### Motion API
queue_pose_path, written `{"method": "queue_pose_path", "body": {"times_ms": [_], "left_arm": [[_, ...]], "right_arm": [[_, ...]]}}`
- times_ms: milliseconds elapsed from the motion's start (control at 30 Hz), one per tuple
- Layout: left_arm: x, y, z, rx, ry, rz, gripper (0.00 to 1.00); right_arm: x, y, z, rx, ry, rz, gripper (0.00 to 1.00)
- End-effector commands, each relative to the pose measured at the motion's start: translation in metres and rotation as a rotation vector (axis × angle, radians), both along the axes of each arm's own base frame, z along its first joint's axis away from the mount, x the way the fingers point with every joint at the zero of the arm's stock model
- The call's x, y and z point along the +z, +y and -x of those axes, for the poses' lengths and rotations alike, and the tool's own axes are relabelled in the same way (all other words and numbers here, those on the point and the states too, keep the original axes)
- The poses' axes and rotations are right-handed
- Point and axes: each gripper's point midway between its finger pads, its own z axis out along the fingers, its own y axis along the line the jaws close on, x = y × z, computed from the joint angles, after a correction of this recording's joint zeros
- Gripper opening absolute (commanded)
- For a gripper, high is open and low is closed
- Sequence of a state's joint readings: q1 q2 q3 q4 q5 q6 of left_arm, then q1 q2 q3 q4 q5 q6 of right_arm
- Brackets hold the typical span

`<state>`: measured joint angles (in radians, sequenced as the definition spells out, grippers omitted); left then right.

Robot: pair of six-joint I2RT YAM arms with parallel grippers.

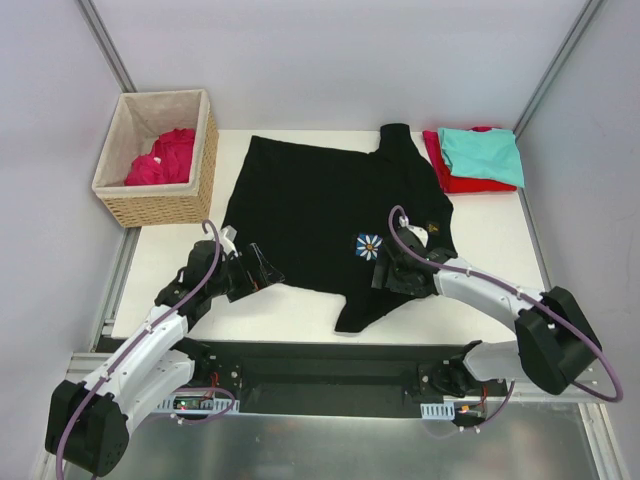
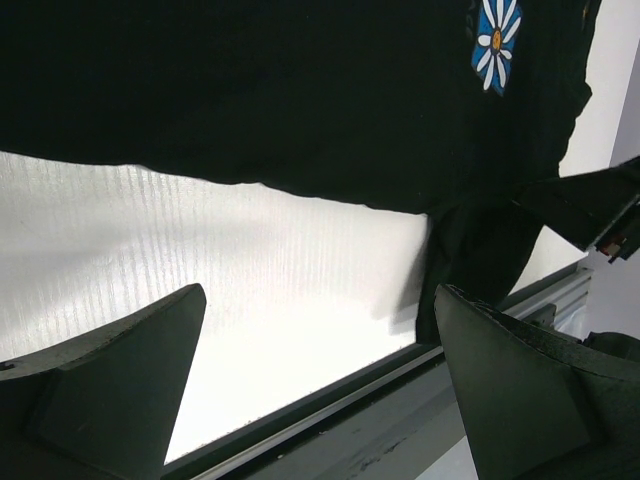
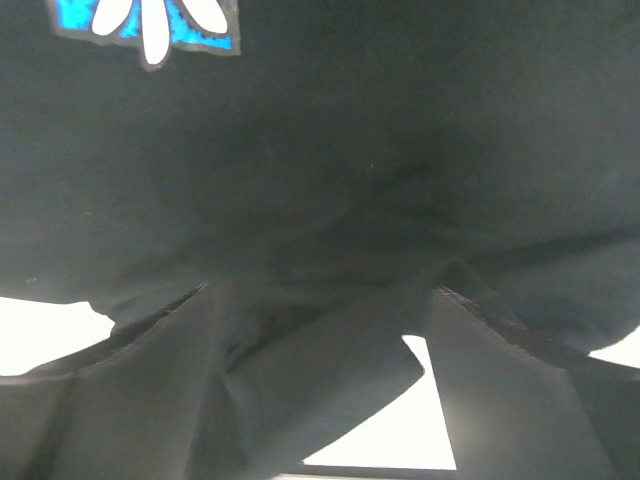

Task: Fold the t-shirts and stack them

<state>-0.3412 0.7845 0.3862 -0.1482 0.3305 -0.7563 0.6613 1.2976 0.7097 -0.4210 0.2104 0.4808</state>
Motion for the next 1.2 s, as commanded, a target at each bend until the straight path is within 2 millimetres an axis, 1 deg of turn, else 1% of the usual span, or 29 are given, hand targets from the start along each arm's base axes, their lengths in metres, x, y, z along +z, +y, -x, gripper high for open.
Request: {"method": "queue_pose_path", "body": {"times_ms": [0,33,100,133,200,267,333,400,467,500,567,633,667,700,733,767,867,933,967,1000,1167], "left_arm": [[0.000,0.000,-0.003,-0.019,-0.023,-0.021,0.99],[0.000,-0.001,-0.003,-0.021,-0.023,-0.019,0.99],[-0.001,0.000,-0.003,-0.020,-0.024,-0.027,0.99],[-0.002,0.000,-0.003,-0.021,-0.023,-0.026,0.99],[-0.003,0.000,-0.003,-0.018,-0.020,-0.029,0.99],[-0.004,-0.001,-0.004,-0.020,-0.021,-0.029,0.99],[-0.003,-0.002,-0.007,-0.019,-0.025,-0.022,0.99],[-0.003,-0.003,-0.008,-0.020,-0.019,-0.014,0.99],[-0.002,-0.005,-0.008,-0.026,-0.019,-0.006,0.99],[0.000,-0.006,-0.007,-0.030,-0.022,-0.002,0.99],[0.004,-0.007,-0.007,-0.038,-0.037,0.008,0.99],[0.008,-0.008,-0.005,-0.044,-0.049,0.019,0.99],[0.009,-0.009,-0.004,-0.051,-0.050,0.023,0.99],[0.010,-0.010,-0.004,-0.056,-0.051,0.027,0.99],[0.010,-0.010,-0.003,-0.062,-0.051,0.029,0.99],[0.010,-0.011,-0.002,-0.066,-0.046,0.030,0.99],[0.003,-0.010,0.000,-0.066,-0.028,0.022,0.99],[0.000,-0.009,0.001,-0.062,-0.020,0.016,0.99],[-0.001,-0.008,0.001,-0.059,-0.017,0.014,0.99],[-0.001,-0.008,0.000,-0.056,-0.015,0.015,0.99],[-0.001,-0.008,0.002,-0.052,-0.019,0.018,0.99]], "right_arm": [[0.010,0.009,-0.019,0.005,-0.067,0.009,0.89],[0.015,0.009,-0.020,0.006,-0.084,0.011,0.90],[0.035,0.007,-0.020,0.012,-0.151,0.016,0.92],[0.039,0.002,-0.015,0.017,-0.147,0.037,0.92],[0.061,0.001,-0.016,0.032,-0.199,0.039,0.93],[0.069,-0.003,-0.014,0.040,-0.211,0.059,0.94],[0.074,-0.003,-0.016,0.044,-0.218,0.063,0.94],[0.072,0.002,-0.017,0.052,-0.199,0.059,0.94],[0.073,0.006,-0.017,0.056,-0.188,0.045,0.94],[0.074,0.009,-0.015,0.064,-0.180,0.032,0.94],[0.076,0.009,-0.010,0.074,-0.177,0.025,0.94],[0.079,0.007,0.001,0.086,-0.164,0.009,0.94],[0.076,0.006,0.007,0.091,-0.151,0.007,0.94],[0.075,0.008,0.016,0.111,-0.142,-0.006,0.94],[0.077,0.006,0.024,0.107,-0.139,-0.023,0.94],[0.070,0.006,0.035,0.129,-0.122,-0.023,0.94],[0.063,0.008,0.061,0.149,-0.083,-0.050,0.94],[0.049,0.004,0.075,0.156,-0.047,-0.030,0.94],[0.046,0.008,0.084,0.160,-0.036,-0.040,0.94],[0.036,0.005,0.091,0.165,-0.014,-0.025,0.94],[0.018,0.013,0.115,0.202,0.025,-0.007,0.94]]}}
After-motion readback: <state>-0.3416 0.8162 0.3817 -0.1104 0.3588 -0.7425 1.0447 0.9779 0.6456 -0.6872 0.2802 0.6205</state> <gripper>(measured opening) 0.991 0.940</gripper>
